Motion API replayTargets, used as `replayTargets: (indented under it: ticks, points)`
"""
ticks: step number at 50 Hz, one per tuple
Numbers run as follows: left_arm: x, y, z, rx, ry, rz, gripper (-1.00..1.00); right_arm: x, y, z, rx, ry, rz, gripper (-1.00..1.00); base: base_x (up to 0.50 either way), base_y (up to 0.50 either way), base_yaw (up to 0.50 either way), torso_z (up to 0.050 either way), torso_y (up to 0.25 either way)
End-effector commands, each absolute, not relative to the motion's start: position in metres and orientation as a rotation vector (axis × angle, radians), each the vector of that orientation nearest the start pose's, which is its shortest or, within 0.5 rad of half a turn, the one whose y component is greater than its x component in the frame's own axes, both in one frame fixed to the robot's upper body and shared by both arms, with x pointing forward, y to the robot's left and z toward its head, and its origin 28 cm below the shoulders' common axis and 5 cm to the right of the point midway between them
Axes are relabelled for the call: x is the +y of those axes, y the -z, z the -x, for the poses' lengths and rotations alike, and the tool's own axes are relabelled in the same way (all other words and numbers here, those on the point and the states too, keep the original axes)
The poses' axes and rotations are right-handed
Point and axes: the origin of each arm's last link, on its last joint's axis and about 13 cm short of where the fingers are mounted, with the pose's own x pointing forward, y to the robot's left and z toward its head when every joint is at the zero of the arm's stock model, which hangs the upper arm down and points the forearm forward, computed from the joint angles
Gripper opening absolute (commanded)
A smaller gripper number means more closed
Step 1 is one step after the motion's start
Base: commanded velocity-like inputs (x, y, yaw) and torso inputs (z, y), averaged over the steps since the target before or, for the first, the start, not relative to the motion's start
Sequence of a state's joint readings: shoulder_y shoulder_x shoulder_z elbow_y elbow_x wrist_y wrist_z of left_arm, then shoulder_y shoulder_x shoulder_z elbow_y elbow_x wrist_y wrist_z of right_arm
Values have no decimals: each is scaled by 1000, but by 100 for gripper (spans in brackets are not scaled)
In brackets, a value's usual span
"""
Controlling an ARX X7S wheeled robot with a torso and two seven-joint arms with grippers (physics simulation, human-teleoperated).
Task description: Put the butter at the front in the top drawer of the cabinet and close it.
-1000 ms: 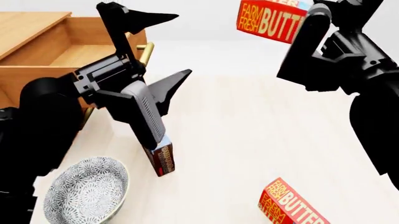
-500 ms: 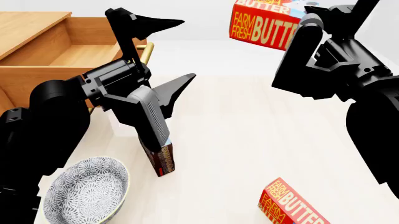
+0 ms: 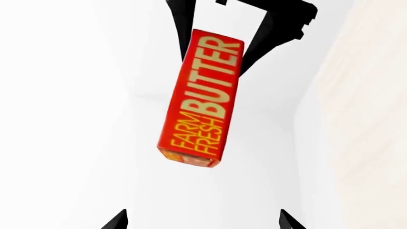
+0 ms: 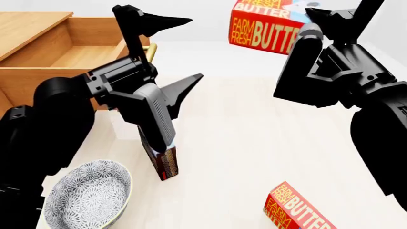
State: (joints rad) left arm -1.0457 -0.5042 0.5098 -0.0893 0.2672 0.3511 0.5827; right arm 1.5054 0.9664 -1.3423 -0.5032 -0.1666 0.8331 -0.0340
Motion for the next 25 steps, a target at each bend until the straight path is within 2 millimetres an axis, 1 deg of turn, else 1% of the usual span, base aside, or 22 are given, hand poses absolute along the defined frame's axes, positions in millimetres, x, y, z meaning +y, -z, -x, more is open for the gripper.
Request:
replayTargets:
  ticks: [1, 25]
  points:
    - [239, -298, -336, -825, 717, -1286, 100, -170, -333, -268, -510, 119, 1584, -100, 0, 0, 0, 0, 0]
    - [225, -303, -342, -876, 723, -1254, 100, -168, -330, -268, -501, 80, 1581, -100, 0, 0, 0, 0, 1]
